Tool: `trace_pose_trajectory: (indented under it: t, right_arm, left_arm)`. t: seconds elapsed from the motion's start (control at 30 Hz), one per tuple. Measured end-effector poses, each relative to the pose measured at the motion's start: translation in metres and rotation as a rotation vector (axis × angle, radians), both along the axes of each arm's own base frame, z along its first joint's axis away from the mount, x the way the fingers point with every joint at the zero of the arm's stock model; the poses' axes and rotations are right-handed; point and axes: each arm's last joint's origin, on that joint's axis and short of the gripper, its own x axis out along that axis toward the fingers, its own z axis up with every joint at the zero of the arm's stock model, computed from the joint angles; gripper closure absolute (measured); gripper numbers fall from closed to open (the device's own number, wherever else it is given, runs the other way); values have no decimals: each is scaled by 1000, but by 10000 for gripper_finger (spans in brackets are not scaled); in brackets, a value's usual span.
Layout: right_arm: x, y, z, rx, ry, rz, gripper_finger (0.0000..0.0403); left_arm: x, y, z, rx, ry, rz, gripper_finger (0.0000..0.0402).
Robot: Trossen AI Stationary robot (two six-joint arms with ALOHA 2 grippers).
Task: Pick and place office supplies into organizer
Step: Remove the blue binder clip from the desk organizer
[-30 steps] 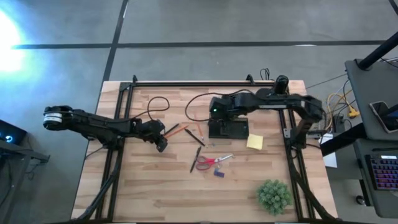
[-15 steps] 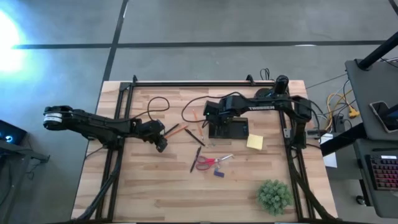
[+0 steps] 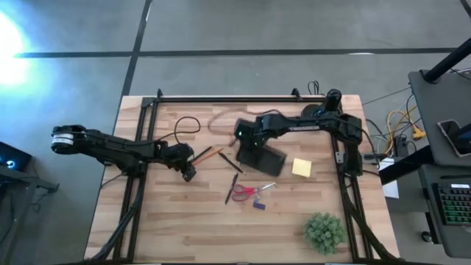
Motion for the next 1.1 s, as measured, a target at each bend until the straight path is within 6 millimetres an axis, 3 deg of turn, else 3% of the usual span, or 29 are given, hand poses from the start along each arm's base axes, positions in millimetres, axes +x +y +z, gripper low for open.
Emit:
trace_pose_trajectory:
  t: [0.3, 0.5, 0.67, 0.83, 0.93, 1.03, 1.1]
  right_arm:
    - [-5, -29, 71, 29, -501, -362, 395]
    - [-3, -24, 99, 37, -770, -457, 395]
    - [-1, -11, 121, 6, -1116, -532, 395]
    - [-4, 0, 113, -45, -1425, -595, 395]
    - [-18, 6, 105, -47, -1672, -627, 395]
    - [-39, 8, 89, -31, -1952, -620, 395]
    - [-44, 9, 71, -26, -2001, -621, 395]
  left_arm:
    - [-10, -1, 13, 20, -41, -10, 402]
    - [-27, -1, 18, 43, 16, -2, 402]
    - [-46, -1, 21, 69, 92, 19, 402]
    - [-57, -2, 33, 77, 2, 44, 402]
    - [-61, -1, 44, 91, -85, 82, 402]
    - [-64, -1, 55, 134, -170, 75, 402]
    - [-66, -1, 60, 171, -211, 48, 402]
